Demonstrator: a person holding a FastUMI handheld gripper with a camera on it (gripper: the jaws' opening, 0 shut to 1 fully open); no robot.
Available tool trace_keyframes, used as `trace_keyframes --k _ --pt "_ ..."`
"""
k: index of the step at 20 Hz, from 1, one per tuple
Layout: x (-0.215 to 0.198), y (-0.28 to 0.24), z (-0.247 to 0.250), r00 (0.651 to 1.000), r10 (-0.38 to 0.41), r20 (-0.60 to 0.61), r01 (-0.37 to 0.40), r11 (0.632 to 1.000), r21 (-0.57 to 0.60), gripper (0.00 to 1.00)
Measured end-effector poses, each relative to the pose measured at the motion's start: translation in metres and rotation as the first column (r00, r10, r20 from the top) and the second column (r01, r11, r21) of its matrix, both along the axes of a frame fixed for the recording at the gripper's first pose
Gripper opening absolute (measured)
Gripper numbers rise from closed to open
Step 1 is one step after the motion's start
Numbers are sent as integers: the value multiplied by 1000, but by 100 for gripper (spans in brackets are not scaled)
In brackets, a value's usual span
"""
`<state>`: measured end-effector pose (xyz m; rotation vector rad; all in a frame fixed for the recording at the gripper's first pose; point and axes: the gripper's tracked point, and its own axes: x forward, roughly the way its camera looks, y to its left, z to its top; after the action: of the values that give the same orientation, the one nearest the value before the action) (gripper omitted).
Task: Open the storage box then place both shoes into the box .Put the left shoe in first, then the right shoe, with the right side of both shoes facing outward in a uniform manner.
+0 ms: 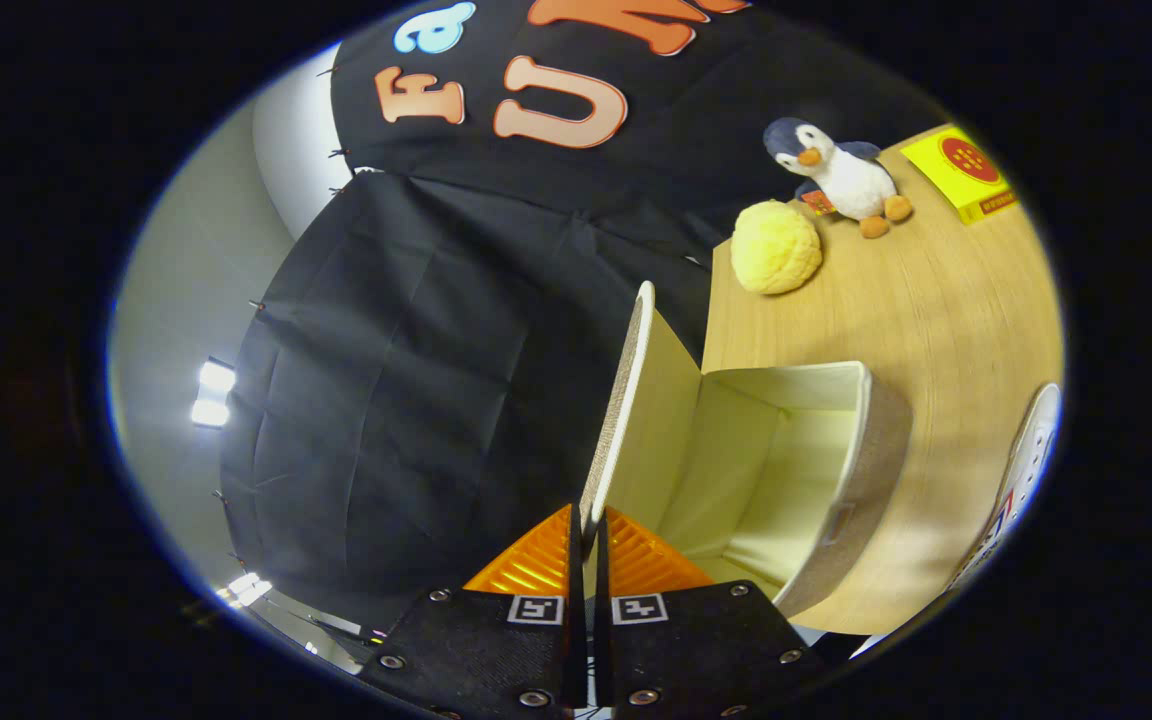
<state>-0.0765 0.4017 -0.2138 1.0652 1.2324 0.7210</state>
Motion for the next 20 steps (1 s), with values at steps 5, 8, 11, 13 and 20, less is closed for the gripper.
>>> trace_keyframes --k 5,8,11,13,20 --pt "15 66 11 998 61 27 -60 997 -41 3" --pt "18 112 10 993 111 41 -107 992 -72 4" --pt "14 154 -3 988 150 25 -147 983 -107 4" --pt "12 177 -12 987 160 9 -158 980 -120 4" --pt "1 253 -55 970 240 -35 -242 944 -222 4"
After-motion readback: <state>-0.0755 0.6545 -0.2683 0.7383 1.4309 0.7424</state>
